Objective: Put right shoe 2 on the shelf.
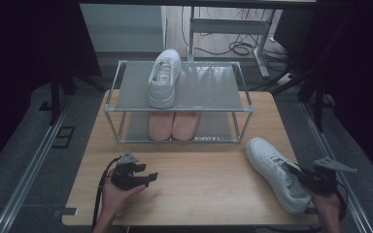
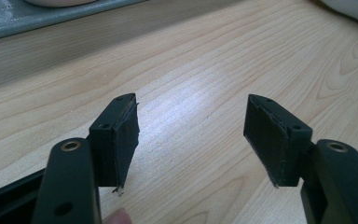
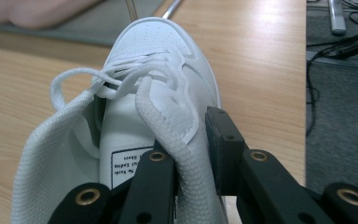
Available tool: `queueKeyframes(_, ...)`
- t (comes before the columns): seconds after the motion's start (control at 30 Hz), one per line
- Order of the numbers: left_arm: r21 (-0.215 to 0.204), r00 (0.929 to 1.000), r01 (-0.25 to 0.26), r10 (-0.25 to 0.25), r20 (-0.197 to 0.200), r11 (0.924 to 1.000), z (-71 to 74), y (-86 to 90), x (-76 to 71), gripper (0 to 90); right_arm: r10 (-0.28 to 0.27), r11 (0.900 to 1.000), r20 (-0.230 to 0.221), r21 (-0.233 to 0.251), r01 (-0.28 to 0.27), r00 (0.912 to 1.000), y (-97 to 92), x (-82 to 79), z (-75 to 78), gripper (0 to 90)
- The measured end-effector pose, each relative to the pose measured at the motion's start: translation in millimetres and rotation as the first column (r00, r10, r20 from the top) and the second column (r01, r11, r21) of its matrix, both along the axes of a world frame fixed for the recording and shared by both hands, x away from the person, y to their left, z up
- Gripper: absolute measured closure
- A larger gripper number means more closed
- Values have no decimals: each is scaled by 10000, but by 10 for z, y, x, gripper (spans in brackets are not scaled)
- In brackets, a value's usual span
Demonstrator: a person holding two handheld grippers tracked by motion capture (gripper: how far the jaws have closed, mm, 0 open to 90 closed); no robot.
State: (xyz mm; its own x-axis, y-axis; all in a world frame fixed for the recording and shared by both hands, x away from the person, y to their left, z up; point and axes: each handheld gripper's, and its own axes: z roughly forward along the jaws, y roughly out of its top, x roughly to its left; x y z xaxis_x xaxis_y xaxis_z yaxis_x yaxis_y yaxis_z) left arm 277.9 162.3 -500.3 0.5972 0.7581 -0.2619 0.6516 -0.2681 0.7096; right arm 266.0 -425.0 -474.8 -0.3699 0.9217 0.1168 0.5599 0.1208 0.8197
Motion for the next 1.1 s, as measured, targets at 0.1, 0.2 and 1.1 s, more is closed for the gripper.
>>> queueKeyframes(0.1, 0, 10000, -6, 6, 2, 10000, 1, 3, 1, 362, 78, 9978, 100, 653, -84, 9999, -29, -32, 21, 799)
queueKeyframes(0.2, 1, 10000, -19, 19, 10, 10000, 2, 3, 0, 362, 113, 9947, 243, 1018, -137, 9996, -48, -70, 44, 799)
queueKeyframes(1.1, 31, 10000, 10, -10, -23, 10000, -8, -2, 4, 361, 1115, 9571, 1189, 2543, -1389, 9866, 258, -212, 321, 801)
